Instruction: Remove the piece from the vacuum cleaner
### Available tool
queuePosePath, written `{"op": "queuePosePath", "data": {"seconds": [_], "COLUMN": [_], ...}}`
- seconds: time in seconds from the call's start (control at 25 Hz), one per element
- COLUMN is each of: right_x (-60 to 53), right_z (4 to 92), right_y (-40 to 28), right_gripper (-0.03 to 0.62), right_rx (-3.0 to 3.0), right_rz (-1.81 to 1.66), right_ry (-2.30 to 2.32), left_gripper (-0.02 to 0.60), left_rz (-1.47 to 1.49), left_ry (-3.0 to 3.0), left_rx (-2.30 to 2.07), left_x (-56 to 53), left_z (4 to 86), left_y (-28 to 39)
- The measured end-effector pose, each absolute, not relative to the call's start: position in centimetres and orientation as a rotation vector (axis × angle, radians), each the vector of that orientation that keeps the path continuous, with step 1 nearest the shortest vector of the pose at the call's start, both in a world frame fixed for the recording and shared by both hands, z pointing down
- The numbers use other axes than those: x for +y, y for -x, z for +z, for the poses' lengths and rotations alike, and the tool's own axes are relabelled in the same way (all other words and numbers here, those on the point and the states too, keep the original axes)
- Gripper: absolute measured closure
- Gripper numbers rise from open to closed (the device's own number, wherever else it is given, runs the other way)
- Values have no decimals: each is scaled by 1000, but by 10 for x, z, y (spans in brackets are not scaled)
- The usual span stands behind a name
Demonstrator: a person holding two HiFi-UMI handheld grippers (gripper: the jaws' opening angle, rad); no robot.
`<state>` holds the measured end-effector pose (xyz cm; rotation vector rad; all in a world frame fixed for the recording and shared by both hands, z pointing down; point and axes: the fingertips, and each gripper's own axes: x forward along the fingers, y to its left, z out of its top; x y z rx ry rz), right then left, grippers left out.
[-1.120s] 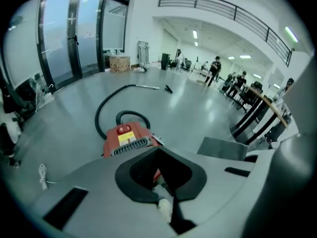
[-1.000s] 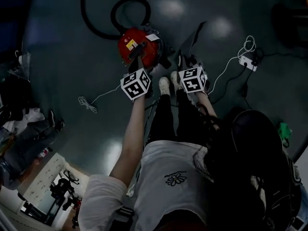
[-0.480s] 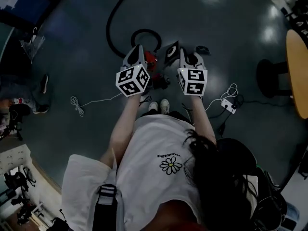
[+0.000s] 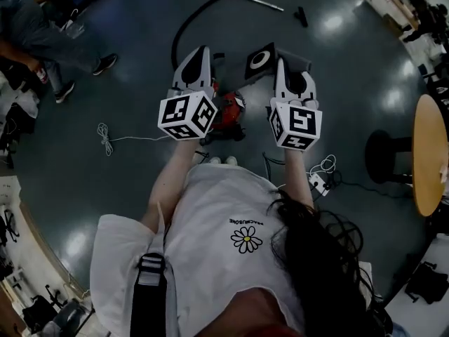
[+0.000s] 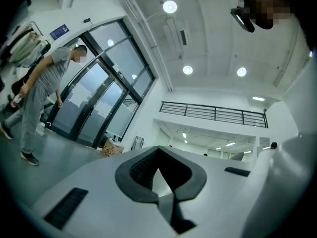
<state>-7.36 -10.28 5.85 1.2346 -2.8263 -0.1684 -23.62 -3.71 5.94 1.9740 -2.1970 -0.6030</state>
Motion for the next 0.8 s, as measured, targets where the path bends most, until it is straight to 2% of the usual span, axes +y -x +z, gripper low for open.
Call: {"op": "queuePosePath", "data": {"seconds": [0.12, 0.32, 0.8], "right_x": [-98, -98, -114], "right_z": [50, 42, 14], "right_y": [76, 69, 71], "right_gripper": [568, 568, 569], "right_rx": [-2805, -2807, -2861], "right_rz": [-223, -244, -226], "right_ry": [-1212, -1287, -1441], "left_gripper": [578, 578, 578], "left_rz": [-639, -509, -404], "left_ry": [-1991, -2070, -2139], "left_rx": [-2190, -2254, -2263], "left_x": [-39, -37, -54], "left_z": [47, 39, 33], "left_y": [239, 236, 243]}}
